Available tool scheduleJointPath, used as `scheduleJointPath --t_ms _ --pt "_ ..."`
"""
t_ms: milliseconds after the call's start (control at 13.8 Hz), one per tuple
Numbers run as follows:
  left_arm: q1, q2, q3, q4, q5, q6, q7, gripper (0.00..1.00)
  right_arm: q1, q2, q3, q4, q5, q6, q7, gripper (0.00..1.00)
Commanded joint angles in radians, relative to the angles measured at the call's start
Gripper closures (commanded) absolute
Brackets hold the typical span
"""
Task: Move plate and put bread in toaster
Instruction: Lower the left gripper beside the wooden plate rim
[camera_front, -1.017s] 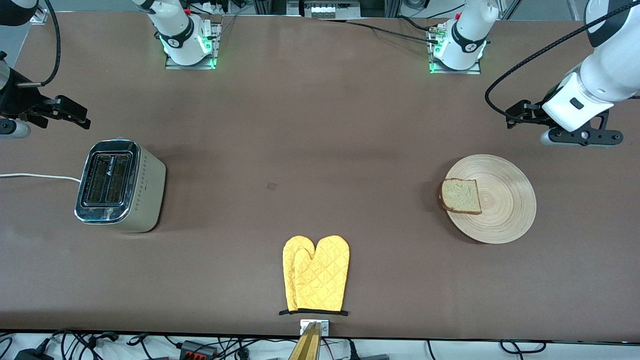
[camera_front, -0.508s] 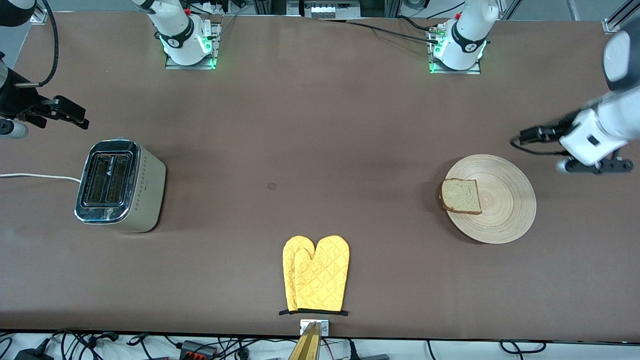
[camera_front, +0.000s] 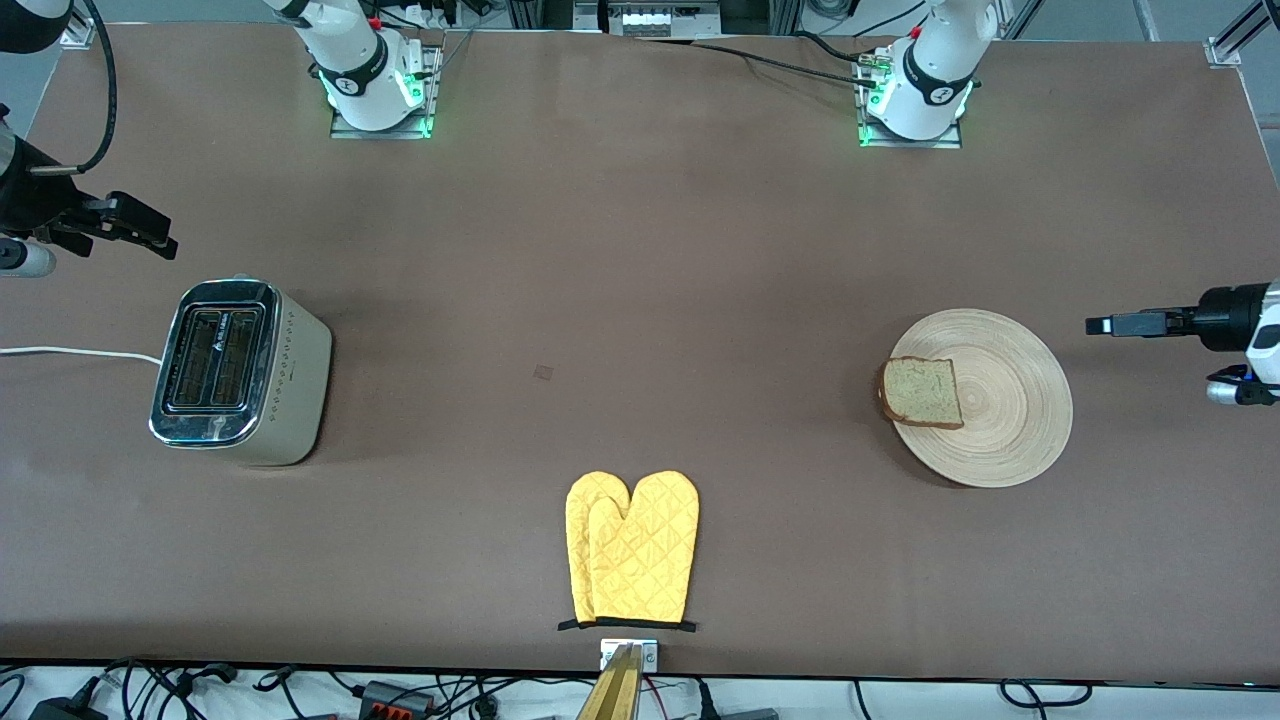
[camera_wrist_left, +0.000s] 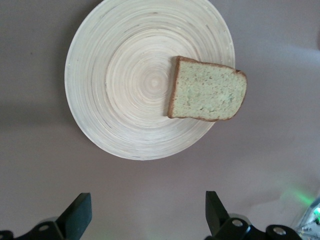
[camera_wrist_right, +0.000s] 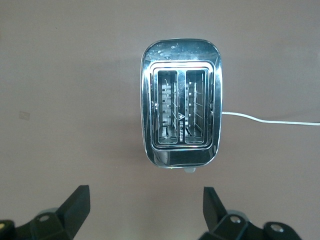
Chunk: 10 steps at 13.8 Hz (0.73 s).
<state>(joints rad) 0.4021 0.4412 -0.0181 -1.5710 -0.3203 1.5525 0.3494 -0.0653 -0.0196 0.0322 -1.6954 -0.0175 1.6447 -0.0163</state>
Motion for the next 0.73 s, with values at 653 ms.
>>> scheduleJointPath --t_ms 653 --pt "0.233 0.401 -0.008 0.157 -0.373 0.064 0.575 0.0 -0.001 -0.014 0.0 -0.018 -0.013 0.014 -0.008 0.0"
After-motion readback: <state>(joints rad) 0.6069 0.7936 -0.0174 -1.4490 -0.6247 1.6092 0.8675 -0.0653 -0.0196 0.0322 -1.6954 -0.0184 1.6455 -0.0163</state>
